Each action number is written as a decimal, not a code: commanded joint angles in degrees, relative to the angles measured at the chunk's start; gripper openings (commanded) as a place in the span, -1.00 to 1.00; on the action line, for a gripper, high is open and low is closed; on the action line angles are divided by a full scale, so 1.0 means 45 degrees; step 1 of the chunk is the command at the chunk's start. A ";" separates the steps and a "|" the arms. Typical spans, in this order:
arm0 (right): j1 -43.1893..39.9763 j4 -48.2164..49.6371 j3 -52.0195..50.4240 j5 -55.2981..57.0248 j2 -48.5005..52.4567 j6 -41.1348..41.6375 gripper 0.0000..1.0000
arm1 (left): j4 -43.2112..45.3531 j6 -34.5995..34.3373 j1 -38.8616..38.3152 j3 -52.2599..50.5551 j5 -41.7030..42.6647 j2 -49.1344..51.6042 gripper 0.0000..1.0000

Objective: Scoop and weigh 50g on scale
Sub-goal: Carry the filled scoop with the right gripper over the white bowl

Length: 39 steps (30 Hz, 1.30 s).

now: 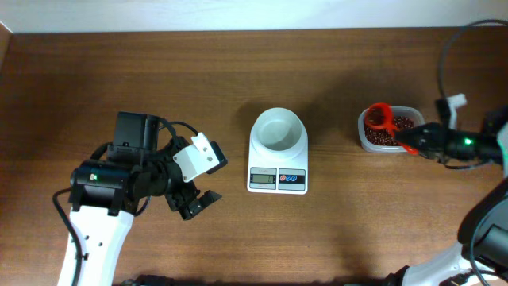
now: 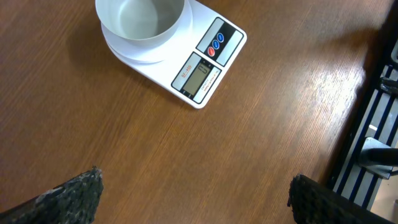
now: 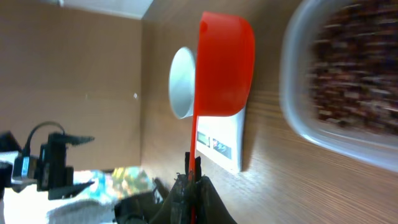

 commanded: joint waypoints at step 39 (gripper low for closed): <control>0.7927 0.5455 0.0170 0.2594 -0.0379 0.1443 -0.92 | 0.0024 0.0243 0.0078 -0.0053 0.0223 0.0068 0.98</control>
